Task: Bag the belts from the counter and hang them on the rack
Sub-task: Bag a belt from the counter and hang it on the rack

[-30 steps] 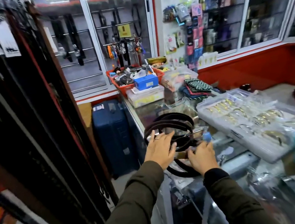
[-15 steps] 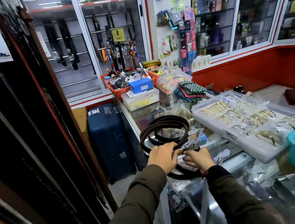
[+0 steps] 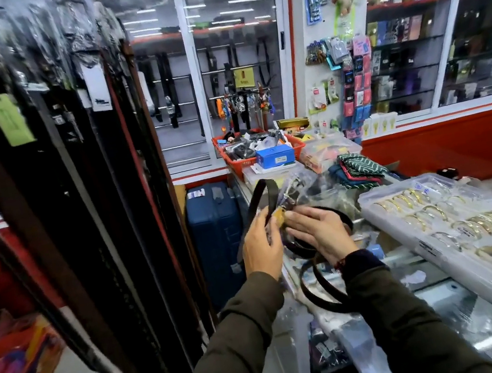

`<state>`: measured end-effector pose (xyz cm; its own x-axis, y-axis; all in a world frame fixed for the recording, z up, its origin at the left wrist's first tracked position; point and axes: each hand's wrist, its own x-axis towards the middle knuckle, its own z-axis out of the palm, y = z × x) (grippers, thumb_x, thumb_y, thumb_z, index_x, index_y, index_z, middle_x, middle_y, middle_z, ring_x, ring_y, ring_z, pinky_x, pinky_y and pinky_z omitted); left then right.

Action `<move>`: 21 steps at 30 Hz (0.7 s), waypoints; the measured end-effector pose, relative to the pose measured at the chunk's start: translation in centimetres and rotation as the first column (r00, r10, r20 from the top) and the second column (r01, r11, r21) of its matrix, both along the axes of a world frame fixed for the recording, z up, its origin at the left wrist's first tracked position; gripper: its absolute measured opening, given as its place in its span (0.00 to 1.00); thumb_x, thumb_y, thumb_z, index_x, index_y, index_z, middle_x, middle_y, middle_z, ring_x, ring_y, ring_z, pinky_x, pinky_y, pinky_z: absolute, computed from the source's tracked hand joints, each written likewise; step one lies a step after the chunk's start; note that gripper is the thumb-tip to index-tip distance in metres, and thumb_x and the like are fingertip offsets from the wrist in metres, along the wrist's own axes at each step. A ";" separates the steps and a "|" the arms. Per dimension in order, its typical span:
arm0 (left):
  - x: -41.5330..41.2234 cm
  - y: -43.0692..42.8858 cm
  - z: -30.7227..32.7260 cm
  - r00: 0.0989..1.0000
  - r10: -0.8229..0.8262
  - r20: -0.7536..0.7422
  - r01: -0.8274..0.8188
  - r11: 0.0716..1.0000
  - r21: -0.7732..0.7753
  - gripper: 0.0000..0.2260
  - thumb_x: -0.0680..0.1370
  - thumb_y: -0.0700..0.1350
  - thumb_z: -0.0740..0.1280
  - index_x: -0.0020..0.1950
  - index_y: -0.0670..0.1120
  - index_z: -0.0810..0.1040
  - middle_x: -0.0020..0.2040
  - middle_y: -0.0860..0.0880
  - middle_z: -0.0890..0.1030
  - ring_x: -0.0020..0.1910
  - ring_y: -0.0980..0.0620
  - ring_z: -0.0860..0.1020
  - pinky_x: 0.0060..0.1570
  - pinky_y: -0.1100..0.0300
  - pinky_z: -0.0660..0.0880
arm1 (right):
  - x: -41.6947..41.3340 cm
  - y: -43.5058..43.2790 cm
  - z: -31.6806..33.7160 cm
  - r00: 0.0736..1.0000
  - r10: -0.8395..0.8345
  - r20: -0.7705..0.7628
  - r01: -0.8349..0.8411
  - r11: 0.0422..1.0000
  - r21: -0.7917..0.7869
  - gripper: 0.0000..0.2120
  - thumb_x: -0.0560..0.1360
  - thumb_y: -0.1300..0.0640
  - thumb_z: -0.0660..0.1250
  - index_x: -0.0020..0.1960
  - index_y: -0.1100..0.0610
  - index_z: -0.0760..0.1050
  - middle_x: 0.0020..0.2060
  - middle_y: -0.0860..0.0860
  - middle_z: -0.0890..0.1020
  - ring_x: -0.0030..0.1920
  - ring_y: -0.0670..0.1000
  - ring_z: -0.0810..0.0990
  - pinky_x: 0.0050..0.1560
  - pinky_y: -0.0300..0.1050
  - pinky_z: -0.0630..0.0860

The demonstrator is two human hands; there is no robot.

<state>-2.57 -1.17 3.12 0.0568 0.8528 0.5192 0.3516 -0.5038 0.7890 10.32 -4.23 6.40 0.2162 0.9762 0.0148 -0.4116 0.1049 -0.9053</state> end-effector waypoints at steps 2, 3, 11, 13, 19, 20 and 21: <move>-1.7 0.1 1.0 0.998 0.056 -0.025 -0.055 0.996 0.066 0.17 0.84 0.47 0.59 0.70 0.43 0.76 0.65 0.45 0.80 0.63 0.47 0.79 0.61 0.61 0.73 | -1.8 0.9 1.2 0.994 -0.007 0.112 0.002 0.999 0.042 0.17 0.73 0.66 0.73 0.62 0.66 0.77 0.53 0.62 0.85 0.50 0.53 0.85 0.49 0.39 0.83; -2.7 0.1 1.6 0.993 0.101 -0.054 -0.095 0.990 0.104 0.18 0.84 0.48 0.58 0.69 0.43 0.77 0.64 0.44 0.80 0.62 0.47 0.79 0.60 0.62 0.72 | -2.8 1.4 1.7 0.987 -0.021 0.157 0.010 0.998 0.068 0.17 0.73 0.66 0.73 0.61 0.66 0.77 0.50 0.61 0.85 0.49 0.53 0.84 0.47 0.37 0.83; -10.1 -0.1 5.3 0.959 0.246 0.139 -0.264 0.956 0.132 0.14 0.81 0.43 0.66 0.66 0.44 0.81 0.56 0.50 0.83 0.53 0.62 0.80 0.58 0.63 0.76 | -10.5 3.7 5.2 0.948 0.015 0.317 -0.105 0.957 0.270 0.10 0.74 0.65 0.73 0.55 0.58 0.82 0.45 0.53 0.87 0.45 0.46 0.85 0.46 0.36 0.83; -12.3 -0.5 6.9 0.930 0.215 0.299 -0.238 0.970 0.044 0.11 0.79 0.41 0.71 0.61 0.42 0.84 0.51 0.51 0.86 0.46 0.70 0.81 0.54 0.66 0.79 | -12.6 4.1 6.2 0.953 0.045 0.298 -0.145 0.936 0.320 0.10 0.74 0.67 0.72 0.52 0.55 0.82 0.45 0.52 0.87 0.45 0.45 0.86 0.46 0.36 0.83; -18.8 -0.5 10.5 0.879 0.184 0.440 -0.223 0.974 0.037 0.10 0.76 0.41 0.74 0.57 0.46 0.86 0.51 0.49 0.88 0.54 0.53 0.85 0.56 0.61 0.80 | -18.5 5.1 9.3 0.952 0.169 0.254 -0.261 0.882 0.392 0.15 0.74 0.65 0.73 0.60 0.63 0.81 0.53 0.60 0.86 0.53 0.52 0.86 0.56 0.43 0.82; -19.9 -0.5 11.1 0.872 0.185 0.453 -0.225 0.974 0.036 0.10 0.76 0.41 0.74 0.57 0.48 0.85 0.50 0.50 0.87 0.53 0.54 0.85 0.56 0.62 0.80 | -19.5 5.2 9.9 0.948 0.201 0.245 -0.288 0.872 0.396 0.15 0.74 0.65 0.73 0.60 0.62 0.81 0.52 0.59 0.87 0.53 0.52 0.86 0.54 0.42 0.83; -20.9 -0.6 11.8 0.869 0.177 0.462 -0.220 0.975 0.041 0.10 0.76 0.41 0.73 0.56 0.49 0.85 0.49 0.52 0.87 0.53 0.55 0.85 0.56 0.62 0.80 | -20.5 5.2 10.4 0.944 0.225 0.242 -0.309 0.863 0.400 0.13 0.75 0.64 0.72 0.59 0.60 0.82 0.51 0.58 0.87 0.53 0.51 0.86 0.52 0.41 0.83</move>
<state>-23.45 -1.72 14.87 -0.3683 0.7696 0.5216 0.0670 -0.5376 0.8406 -10.17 0.92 16.85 -0.0989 0.8843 0.4563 -0.3135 0.4075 -0.8577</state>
